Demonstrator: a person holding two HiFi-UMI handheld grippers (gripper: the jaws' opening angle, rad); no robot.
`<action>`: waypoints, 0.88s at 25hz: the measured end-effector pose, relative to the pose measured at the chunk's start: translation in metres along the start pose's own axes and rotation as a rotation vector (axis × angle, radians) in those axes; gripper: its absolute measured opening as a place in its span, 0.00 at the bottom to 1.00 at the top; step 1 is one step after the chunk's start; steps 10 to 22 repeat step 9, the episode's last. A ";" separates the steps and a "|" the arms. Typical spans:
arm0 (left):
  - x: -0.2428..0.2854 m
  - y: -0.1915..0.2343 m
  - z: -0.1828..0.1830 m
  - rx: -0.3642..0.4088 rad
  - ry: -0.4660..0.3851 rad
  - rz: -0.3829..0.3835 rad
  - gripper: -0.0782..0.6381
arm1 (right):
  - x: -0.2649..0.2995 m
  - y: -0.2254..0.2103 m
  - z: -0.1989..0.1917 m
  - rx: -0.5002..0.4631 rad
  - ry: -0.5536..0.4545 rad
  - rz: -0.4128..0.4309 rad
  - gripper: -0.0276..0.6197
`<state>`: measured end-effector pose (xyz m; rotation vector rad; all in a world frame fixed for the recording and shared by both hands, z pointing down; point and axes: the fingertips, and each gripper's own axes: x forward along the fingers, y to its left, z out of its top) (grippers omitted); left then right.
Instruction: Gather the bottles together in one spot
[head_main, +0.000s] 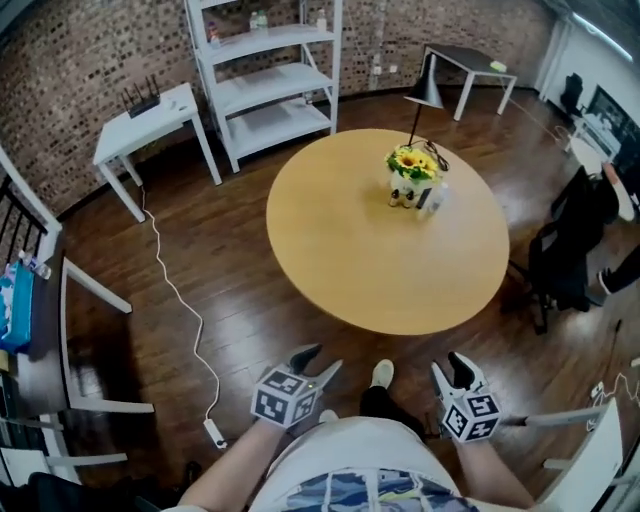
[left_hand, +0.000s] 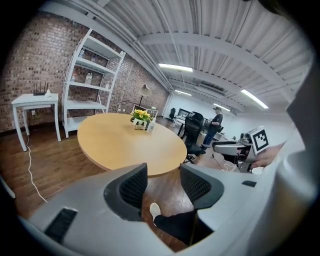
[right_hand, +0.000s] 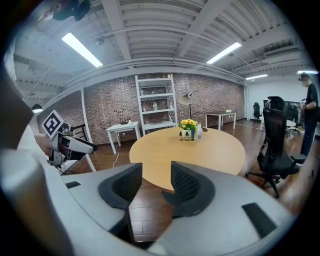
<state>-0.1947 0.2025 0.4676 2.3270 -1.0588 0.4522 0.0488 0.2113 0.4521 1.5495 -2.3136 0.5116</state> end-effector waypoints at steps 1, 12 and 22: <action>0.005 -0.003 0.001 0.001 0.001 -0.005 0.41 | -0.002 -0.004 0.002 -0.008 -0.002 -0.004 0.36; 0.032 -0.012 0.012 0.025 0.003 -0.044 0.41 | -0.005 -0.025 -0.001 0.003 -0.003 -0.044 0.36; 0.032 -0.012 0.012 0.025 0.003 -0.044 0.41 | -0.005 -0.025 -0.001 0.003 -0.003 -0.044 0.36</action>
